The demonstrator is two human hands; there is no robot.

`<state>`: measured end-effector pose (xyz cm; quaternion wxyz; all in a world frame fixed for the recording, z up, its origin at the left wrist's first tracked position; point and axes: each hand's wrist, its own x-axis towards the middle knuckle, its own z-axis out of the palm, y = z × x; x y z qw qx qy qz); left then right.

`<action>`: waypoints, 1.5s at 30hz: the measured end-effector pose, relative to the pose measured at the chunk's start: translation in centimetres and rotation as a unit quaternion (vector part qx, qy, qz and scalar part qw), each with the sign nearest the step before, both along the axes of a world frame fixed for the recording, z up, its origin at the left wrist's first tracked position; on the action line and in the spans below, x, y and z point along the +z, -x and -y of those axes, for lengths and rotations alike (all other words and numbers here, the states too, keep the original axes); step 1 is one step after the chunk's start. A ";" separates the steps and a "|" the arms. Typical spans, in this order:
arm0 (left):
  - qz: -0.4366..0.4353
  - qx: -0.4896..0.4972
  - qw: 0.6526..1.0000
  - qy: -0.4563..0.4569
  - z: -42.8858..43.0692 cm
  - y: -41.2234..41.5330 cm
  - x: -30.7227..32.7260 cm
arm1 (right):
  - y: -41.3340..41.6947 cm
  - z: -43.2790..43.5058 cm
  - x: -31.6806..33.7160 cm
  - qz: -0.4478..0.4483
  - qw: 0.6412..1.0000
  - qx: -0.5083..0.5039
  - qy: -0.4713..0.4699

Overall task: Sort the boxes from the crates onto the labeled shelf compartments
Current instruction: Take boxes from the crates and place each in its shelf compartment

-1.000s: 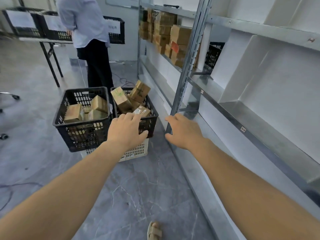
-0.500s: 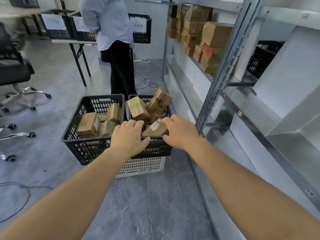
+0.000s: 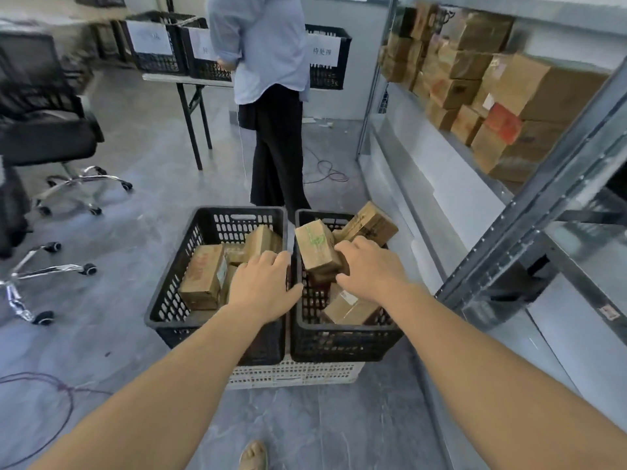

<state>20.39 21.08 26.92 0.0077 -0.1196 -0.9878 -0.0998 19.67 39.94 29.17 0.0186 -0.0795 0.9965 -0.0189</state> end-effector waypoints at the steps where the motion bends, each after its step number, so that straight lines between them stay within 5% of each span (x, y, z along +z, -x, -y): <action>1: 0.005 0.000 1.000 -0.002 0.7 1.7 0.0 | 1.7 0.6 0.0 0.004 1.000 -0.006 0.000; 16: 0.098 -0.016 0.995 0.003 1.2 20.1 -6.1 | 18.4 1.1 -6.6 0.101 0.992 -0.063 0.031; 31: 0.251 0.100 0.959 -0.084 -7.0 32.8 -17.2 | 31.2 -7.2 -17.2 0.217 0.971 -0.084 0.061; 40: 0.356 0.256 0.854 -0.280 -9.3 35.6 -20.6 | 33.0 -6.5 -20.9 0.328 0.896 -0.144 0.264; 45: 0.382 0.346 0.736 -0.439 -9.2 34.8 -20.3 | 32.1 -6.3 -20.6 0.350 0.854 -0.181 0.339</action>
